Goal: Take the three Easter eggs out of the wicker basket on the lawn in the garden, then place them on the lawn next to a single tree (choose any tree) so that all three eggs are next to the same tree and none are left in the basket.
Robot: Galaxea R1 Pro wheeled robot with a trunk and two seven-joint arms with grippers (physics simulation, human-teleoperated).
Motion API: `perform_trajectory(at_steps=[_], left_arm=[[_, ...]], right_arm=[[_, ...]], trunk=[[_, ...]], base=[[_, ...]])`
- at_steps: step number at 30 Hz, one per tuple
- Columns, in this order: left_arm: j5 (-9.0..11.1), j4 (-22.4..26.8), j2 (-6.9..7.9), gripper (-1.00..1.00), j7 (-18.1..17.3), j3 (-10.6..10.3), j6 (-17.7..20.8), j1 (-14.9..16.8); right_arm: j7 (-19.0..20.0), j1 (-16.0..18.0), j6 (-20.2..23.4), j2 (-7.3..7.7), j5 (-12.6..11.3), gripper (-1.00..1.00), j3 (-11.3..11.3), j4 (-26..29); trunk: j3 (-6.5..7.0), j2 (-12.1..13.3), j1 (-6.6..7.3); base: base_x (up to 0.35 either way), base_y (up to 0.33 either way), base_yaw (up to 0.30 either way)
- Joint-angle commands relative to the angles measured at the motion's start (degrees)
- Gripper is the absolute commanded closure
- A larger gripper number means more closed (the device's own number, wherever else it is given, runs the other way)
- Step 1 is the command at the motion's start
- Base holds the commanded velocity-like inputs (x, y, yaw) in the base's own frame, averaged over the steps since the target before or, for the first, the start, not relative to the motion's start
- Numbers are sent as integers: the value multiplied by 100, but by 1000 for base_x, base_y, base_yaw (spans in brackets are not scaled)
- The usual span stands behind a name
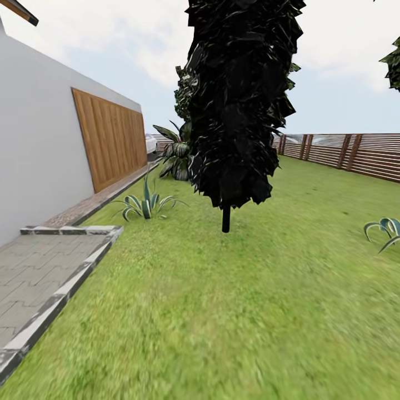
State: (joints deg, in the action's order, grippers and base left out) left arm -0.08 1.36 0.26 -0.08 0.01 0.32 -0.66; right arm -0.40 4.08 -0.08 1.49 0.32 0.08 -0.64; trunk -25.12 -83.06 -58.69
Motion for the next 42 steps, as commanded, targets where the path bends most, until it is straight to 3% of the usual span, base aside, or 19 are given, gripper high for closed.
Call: perform_trajectory(at_steps=[1, 29, 42], left_arm=[[-1, 13, 0, -100, -1, 1, 3, -4], [-1, 13, 0, -100, -1, 2, 3, -4], [0, 13, 0, -100, -1, 0, 3, -4]], right_arm=[[-4, 5, -1, 0, 4, -100, 1, -7], [-4, 5, -1, 0, 4, -100, 1, -7], [-4, 5, -1, 0, 4, -100, 1, -7]], trunk=[[-5, -2, -3], [-19, -2, -3], [-61, -2, -3]], base=[[336, 0, 0], [336, 0, -38], [336, 0, -249]])
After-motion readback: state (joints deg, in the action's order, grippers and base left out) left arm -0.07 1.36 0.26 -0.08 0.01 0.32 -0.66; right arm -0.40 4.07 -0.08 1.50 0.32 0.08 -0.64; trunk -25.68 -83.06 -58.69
